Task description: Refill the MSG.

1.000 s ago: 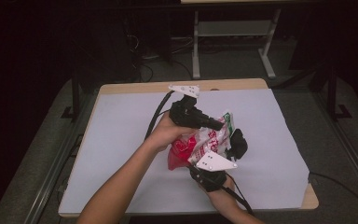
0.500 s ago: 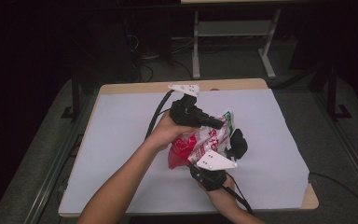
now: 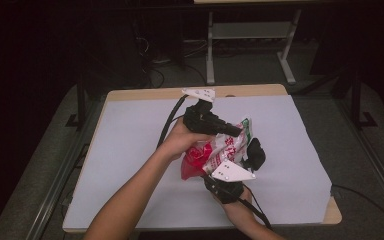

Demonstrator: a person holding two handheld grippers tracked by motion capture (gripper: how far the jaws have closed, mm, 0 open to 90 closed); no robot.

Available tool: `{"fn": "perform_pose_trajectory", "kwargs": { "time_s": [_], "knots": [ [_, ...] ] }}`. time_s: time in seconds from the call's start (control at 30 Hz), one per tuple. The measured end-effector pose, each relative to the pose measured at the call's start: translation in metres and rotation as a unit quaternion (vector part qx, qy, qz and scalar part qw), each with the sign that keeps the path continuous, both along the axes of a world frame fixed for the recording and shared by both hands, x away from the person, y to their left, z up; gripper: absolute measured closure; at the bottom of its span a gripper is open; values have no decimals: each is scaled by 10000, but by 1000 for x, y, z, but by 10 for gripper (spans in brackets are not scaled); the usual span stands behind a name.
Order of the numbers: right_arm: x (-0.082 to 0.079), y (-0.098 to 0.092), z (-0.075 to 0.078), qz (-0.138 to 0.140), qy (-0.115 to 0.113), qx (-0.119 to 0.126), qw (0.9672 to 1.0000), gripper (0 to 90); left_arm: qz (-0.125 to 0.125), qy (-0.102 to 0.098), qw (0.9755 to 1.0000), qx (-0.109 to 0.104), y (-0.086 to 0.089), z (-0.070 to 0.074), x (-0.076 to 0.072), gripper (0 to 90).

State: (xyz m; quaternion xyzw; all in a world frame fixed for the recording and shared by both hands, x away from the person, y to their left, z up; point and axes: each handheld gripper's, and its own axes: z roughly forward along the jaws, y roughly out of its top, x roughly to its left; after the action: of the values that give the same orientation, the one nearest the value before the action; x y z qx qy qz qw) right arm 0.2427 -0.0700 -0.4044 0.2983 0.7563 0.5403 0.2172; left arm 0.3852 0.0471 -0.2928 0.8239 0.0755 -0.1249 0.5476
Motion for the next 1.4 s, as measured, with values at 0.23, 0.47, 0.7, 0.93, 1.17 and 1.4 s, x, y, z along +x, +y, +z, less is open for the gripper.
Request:
{"fn": "perform_pose_trajectory", "kwargs": {
  "time_s": [0.23, 0.47, 0.7, 0.93, 1.17, 1.4],
  "knots": [
    [0, 0, 0, -20, 4, 15, 10000, 900, -1, -21, 10000, 5, -1, 0, 1, 900],
    [1, 0, 1, -31, -12, 12, 10000, 900, 10, -29, 10000, -53, -1, 0, 1, 900],
    [2, -1, 0, -54, -40, 16, 10000, 900, 18, -39, 10000, -47, -3, 0, 3, 900],
    [2, -1, 0, -54, -5, 43, 10000, 900, 14, -36, 10000, -27, -4, 0, 3, 900],
    [2, -1, 1, -61, -30, 51, 10000, 900, 13, -39, 10000, -22, -5, 0, 4, 900],
    [2, -1, 1, -48, -26, 39, 10000, 900, 33, -1, 10000, -28, -5, 0, 4, 900]
  ]
}}
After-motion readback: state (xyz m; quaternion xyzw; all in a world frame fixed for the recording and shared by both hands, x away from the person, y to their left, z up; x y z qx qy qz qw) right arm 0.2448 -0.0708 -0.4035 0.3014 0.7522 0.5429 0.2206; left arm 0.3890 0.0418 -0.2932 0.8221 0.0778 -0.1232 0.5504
